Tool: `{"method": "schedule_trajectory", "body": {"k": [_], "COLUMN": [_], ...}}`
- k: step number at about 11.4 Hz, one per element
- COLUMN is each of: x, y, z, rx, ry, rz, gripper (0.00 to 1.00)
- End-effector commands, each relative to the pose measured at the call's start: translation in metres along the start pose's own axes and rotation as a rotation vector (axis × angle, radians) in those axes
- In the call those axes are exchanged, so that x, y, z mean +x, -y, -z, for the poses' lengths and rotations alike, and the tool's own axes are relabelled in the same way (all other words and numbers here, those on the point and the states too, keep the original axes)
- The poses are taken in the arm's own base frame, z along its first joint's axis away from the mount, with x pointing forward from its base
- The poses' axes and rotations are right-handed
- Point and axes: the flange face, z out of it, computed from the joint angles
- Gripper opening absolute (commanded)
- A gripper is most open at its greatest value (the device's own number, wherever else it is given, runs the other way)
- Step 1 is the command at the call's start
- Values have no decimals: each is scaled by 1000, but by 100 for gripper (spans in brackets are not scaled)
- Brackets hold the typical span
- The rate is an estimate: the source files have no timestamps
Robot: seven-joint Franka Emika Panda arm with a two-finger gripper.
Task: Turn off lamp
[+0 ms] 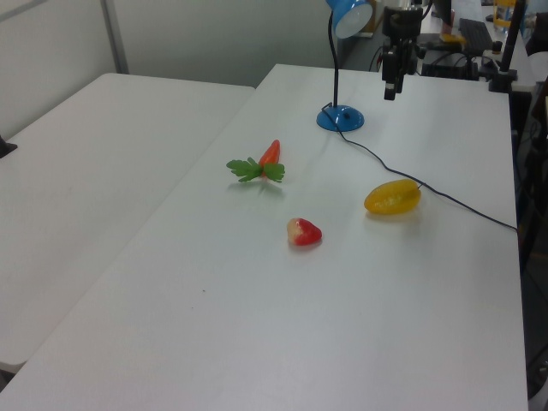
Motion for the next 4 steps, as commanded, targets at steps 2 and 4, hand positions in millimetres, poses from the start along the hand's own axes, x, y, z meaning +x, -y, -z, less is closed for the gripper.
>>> {"method": "schedule_trajectory", "body": {"k": [2, 4], "x": [-3, -10], "y": [-22, -27], "z": [21, 30], "rx": [-32, -27], "ry": [-23, 30], "rz": [-8, -21], "gripper": [100, 100]}}
